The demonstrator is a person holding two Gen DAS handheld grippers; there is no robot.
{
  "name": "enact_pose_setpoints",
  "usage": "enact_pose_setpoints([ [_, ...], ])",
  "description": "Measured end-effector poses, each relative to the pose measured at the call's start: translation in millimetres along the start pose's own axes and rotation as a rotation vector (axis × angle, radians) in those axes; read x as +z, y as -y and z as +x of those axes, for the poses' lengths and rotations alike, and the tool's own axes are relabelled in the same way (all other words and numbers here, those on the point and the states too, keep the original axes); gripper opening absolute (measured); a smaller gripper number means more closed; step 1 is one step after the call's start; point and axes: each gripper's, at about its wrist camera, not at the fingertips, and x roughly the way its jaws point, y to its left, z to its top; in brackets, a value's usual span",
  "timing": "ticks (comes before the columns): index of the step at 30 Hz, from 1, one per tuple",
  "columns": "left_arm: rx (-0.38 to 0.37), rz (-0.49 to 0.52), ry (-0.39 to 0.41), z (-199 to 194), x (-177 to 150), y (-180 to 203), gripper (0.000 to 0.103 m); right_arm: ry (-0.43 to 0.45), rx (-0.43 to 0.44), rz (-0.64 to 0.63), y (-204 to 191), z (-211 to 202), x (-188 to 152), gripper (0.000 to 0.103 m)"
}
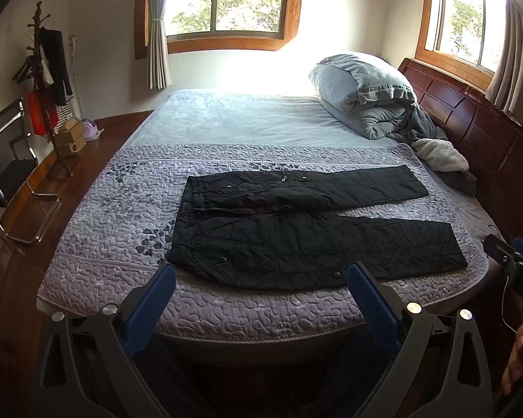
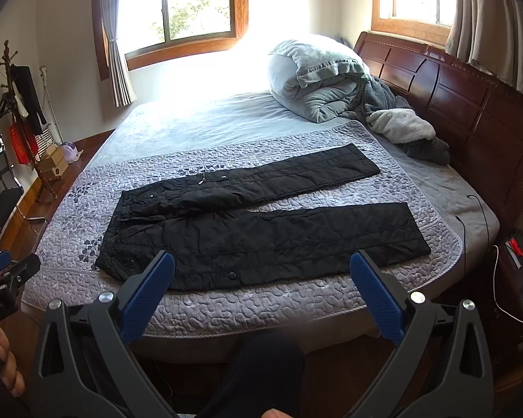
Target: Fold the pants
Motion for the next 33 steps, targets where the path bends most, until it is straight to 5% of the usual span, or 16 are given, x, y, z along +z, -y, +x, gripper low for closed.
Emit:
enact_pose_setpoints([
  [25,-0.010,-0.018,-0.023,15,2,-7,0.099,-0.017,-0.002,0.005,4,10,-3,0.101],
  [30,-0.181,-0.065,-0.098,53,-1,-35,0.099,-0.033,0.032,0.013,15,34,-3,0.101],
  [33,-0.488,-0.211,-0.146,94,-13,-75,0.100,-0.104,0.090,0.045,31,70,-5,0.101],
])
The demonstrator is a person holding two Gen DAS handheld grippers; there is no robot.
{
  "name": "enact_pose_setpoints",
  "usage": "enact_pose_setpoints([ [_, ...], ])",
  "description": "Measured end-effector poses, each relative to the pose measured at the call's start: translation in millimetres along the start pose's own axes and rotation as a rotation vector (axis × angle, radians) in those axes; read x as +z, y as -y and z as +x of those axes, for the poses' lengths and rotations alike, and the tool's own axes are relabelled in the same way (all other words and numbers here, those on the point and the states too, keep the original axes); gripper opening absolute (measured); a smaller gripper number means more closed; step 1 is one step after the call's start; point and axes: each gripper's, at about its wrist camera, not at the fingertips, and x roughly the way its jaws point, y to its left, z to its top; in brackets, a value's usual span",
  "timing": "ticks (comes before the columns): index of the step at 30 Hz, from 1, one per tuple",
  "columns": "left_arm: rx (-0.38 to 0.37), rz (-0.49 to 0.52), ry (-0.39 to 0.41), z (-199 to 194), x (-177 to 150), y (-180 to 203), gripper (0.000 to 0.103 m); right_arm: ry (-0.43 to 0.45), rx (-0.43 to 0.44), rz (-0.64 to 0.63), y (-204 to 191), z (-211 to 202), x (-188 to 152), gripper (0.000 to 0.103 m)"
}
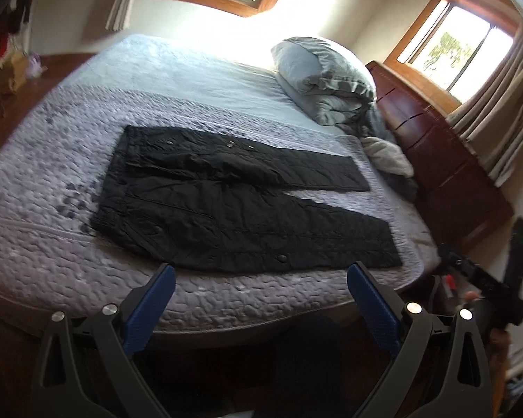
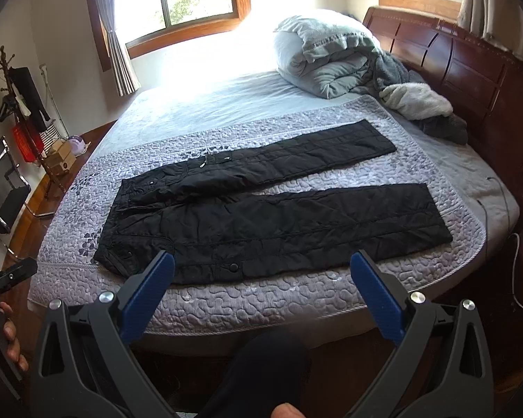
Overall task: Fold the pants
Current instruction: 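Lower the left gripper onto the pants waistband and close it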
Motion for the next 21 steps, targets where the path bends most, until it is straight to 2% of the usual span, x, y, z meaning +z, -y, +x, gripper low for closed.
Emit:
enact_pose_setpoints([
  [1,-0.056,-0.066,0.001,8,1,-22,0.100,-0.029,0.018,0.022,9,15,0,0.101],
  [2,-0.034,-0.119,0.022,15,2,-42,0.099,-0.057,0.037,0.053,21,30,-1,0.101],
  [3,0.018,-0.136,0.029,22,4,-59,0.099,-0.079,0.068,0.082,33,43,-2,0.101],
  [4,0.057,-0.126,-0.008,33,7,-75,0.099,-0.103,0.095,0.117,45,58,-4,0.101],
  [6,0.075,-0.171,-0.135,62,16,-109,0.099,-0.149,0.153,0.192,70,87,-9,0.101],
  [8,0.096,-0.259,-0.173,86,22,-151,0.099,-0.190,0.162,0.262,93,114,-15,0.101],
  [10,0.171,-0.340,-0.186,106,26,-193,0.099,-0.219,0.150,0.297,110,136,-19,0.101],
  [13,0.140,-0.538,-0.185,131,28,-247,0.099,-0.241,0.106,0.344,134,158,-27,0.101],
  [17,0.200,-0.658,-0.187,160,26,-285,0.099,-0.278,0.104,0.391,159,180,-41,0.101],
  [21,0.246,-0.645,-0.196,178,28,-286,0.099,-0.282,0.105,0.417,181,195,-48,0.101],
])
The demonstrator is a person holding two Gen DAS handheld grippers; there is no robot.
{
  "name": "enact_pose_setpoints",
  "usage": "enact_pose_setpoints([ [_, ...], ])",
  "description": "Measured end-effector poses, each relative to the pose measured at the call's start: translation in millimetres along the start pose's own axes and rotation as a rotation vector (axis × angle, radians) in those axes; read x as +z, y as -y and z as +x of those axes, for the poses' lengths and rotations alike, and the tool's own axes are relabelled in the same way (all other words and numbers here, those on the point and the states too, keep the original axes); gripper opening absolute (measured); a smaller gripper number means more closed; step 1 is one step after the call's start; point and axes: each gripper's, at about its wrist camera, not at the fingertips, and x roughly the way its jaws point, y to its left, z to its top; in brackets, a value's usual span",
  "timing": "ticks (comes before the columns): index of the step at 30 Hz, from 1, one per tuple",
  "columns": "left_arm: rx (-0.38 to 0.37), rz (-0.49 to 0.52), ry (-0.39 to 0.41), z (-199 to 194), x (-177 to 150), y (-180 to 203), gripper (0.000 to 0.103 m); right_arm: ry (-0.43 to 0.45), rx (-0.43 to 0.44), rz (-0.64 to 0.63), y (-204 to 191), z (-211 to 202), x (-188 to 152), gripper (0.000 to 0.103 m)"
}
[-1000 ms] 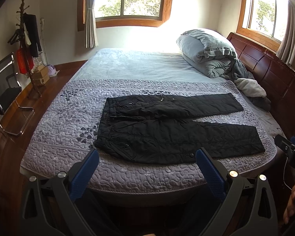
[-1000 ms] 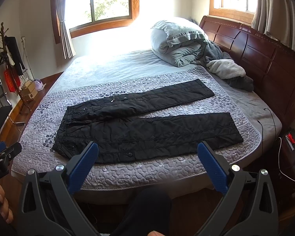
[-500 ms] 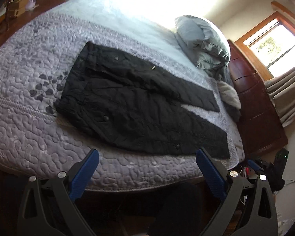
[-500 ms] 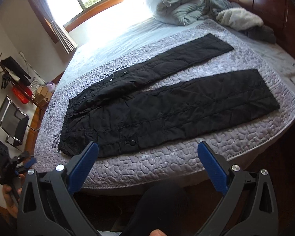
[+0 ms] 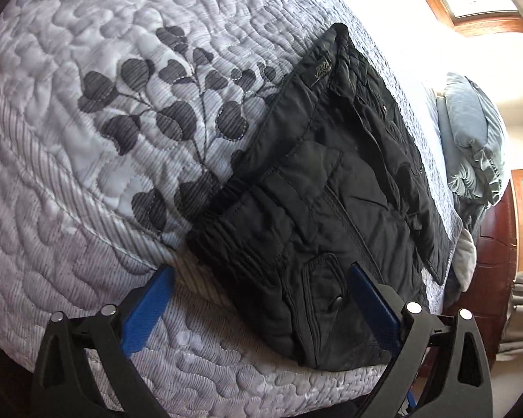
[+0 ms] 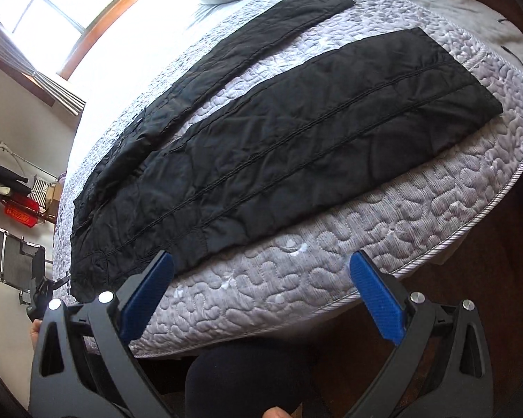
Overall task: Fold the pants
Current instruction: 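Lower the left gripper onto the pants waistband and close it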
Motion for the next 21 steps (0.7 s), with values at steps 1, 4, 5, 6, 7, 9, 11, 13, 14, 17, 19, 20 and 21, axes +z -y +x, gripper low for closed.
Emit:
enact_pose_setpoints([
  [1,0.017,0.005,0.002,0,-2,4,0.099,-0.003,0.007,0.022,9,2,4,0.101],
  [4,0.085,0.024,0.011,2,-3,8,0.084,-0.006,0.065,0.126,47,7,22,0.100],
  [5,0.097,0.037,0.014,1,-3,9,0.065,0.007,0.066,0.178,66,6,29,0.100],
  [6,0.071,0.055,0.004,3,-4,12,0.045,0.022,0.075,0.225,84,4,36,0.100],
  [7,0.072,0.052,-0.003,3,-3,12,0.045,0.038,0.081,0.274,104,2,44,0.100],
  [9,0.078,0.043,-0.001,5,-2,13,0.044,0.086,0.089,0.376,145,-4,57,0.100],
  [11,0.060,0.020,0.006,7,-1,9,0.044,0.128,0.086,0.445,179,-9,70,0.091],
  [13,0.032,-0.012,0.012,12,0,3,0.044,0.135,0.097,0.512,209,-9,79,0.078],
  [14,0.020,-0.024,0.018,13,0,2,0.046,0.139,0.105,0.544,222,-8,83,0.078],
  [17,0.013,-0.020,0.035,15,-2,4,0.052,0.150,0.080,0.577,246,-4,93,0.081],
  [19,0.024,-0.015,0.044,16,-3,8,0.052,0.152,0.065,0.600,256,1,96,0.083],
  [20,0.032,-0.018,0.047,17,-4,10,0.052,0.154,0.053,0.613,261,3,97,0.083],
  [21,0.035,-0.026,0.052,17,-4,11,0.052,0.159,0.054,0.635,266,5,96,0.083],
])
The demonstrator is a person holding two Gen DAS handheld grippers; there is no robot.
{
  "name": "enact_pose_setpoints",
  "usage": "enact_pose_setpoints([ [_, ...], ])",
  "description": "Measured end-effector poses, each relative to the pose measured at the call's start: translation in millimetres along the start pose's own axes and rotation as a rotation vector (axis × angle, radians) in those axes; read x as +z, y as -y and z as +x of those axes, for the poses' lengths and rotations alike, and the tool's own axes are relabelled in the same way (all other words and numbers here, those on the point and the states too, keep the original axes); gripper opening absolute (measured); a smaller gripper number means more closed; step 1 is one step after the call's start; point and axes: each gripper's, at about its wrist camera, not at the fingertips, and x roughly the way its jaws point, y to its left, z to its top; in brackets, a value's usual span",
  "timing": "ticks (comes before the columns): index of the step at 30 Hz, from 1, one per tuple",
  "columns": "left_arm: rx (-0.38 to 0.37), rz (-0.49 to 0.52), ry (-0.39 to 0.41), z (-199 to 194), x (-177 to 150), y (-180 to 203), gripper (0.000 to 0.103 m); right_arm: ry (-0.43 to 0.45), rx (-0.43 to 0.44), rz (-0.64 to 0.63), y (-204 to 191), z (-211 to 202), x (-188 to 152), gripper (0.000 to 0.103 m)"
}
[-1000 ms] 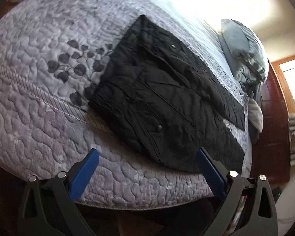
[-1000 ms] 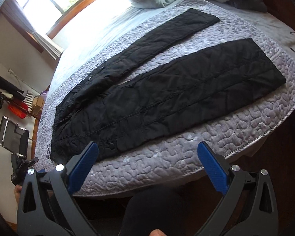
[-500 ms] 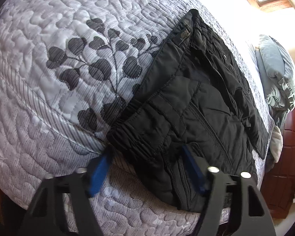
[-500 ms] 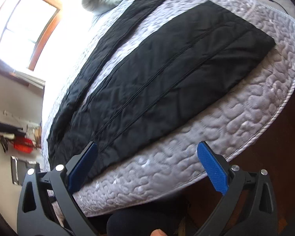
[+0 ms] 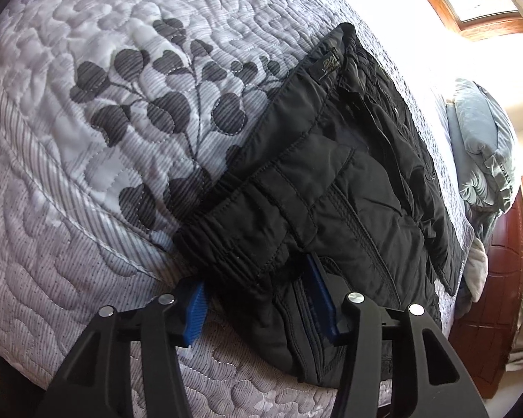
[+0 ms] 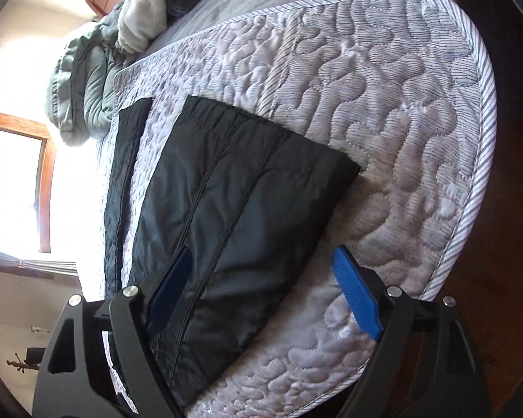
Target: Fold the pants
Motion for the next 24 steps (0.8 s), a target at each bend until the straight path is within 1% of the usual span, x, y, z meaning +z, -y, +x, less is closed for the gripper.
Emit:
enact_pose_setpoints([
  [1,0.006,-0.008,0.004,1,-1,2,0.052,0.001,0.017,0.024,5,4,2,0.083],
  [2,0.013,-0.017,0.012,5,-2,7,0.048,0.004,0.033,0.042,9,6,4,0.080],
  [3,0.023,-0.026,0.024,5,-3,7,0.041,0.009,0.047,0.047,11,8,4,0.068],
  [4,0.019,-0.040,0.033,4,-3,5,0.037,0.013,0.063,0.044,13,9,4,0.039],
  [5,0.007,-0.059,0.042,3,-4,2,0.030,0.004,0.082,0.046,14,12,3,0.026],
  [6,-0.010,-0.071,0.051,1,-4,-1,0.025,-0.007,0.102,0.054,14,15,1,0.017],
  [7,-0.016,-0.070,0.065,-3,-5,-4,0.024,-0.003,0.110,0.049,14,14,-1,0.014],
  [9,-0.006,-0.064,0.102,-12,-4,-4,0.020,-0.002,0.112,0.017,9,10,-9,0.012],
  [11,-0.004,-0.085,0.140,-24,0,-13,0.020,-0.018,0.124,-0.009,1,8,-17,0.012],
  [13,0.002,-0.111,0.160,-37,8,-26,0.019,-0.042,0.137,-0.032,-12,6,-30,0.012],
  [16,0.037,-0.137,0.208,-59,20,-51,0.019,-0.089,0.134,-0.088,-28,6,-58,0.012],
  [20,0.085,-0.201,0.242,-73,33,-87,0.019,-0.158,0.088,-0.165,-44,18,-96,0.012],
  [22,0.095,-0.206,0.238,-69,38,-95,0.020,-0.180,0.043,-0.188,-45,30,-105,0.014],
  [24,0.101,-0.180,0.225,-63,41,-93,0.022,-0.187,0.004,-0.215,-46,36,-107,0.018],
])
